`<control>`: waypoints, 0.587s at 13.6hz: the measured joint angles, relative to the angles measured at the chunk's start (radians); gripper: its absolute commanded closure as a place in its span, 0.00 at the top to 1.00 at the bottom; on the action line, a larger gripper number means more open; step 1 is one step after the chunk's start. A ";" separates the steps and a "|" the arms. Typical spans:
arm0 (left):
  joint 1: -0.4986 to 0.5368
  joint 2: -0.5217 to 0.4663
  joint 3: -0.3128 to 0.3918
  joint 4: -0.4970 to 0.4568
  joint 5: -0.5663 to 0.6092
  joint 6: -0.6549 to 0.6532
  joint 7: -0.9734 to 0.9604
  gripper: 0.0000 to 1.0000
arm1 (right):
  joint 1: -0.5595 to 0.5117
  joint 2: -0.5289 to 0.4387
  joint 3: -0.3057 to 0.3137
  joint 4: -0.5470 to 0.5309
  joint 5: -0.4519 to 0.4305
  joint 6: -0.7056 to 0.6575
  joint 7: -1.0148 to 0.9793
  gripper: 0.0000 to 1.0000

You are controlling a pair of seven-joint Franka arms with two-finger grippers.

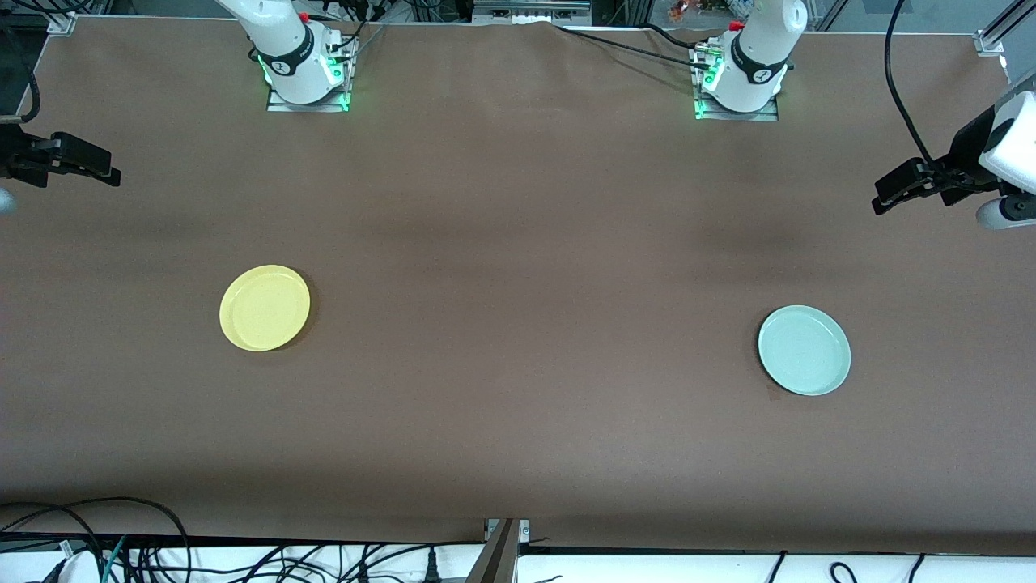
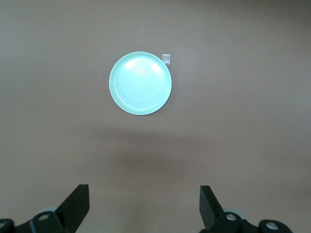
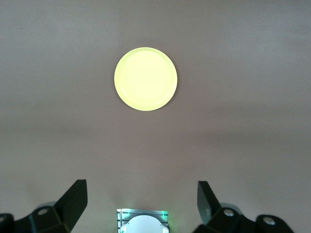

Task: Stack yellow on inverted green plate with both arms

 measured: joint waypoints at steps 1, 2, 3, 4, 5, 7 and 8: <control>0.000 0.000 -0.001 0.000 -0.002 -0.006 0.000 1.00 | 0.000 0.000 0.000 0.000 0.000 0.000 0.000 1.00; 0.000 0.000 -0.004 0.001 -0.007 -0.018 0.000 1.00 | 0.000 0.000 0.000 0.000 0.000 0.000 0.000 1.00; 0.000 0.000 -0.006 0.004 -0.010 -0.020 0.000 1.00 | 0.000 0.000 0.000 0.000 0.000 0.000 0.000 1.00; 0.000 0.002 -0.008 0.013 -0.011 -0.021 0.000 1.00 | 0.000 0.000 0.000 0.000 0.000 0.000 0.000 1.00; 0.000 0.004 -0.008 0.021 -0.011 -0.022 0.000 1.00 | 0.000 0.000 0.000 0.000 0.000 0.000 0.000 1.00; 0.000 0.008 -0.008 0.031 -0.011 -0.025 0.000 1.00 | 0.000 0.000 0.000 0.000 0.000 0.000 0.000 1.00; 0.000 0.011 -0.008 0.034 -0.011 -0.026 0.000 1.00 | 0.000 0.000 0.000 0.000 0.000 0.000 0.000 1.00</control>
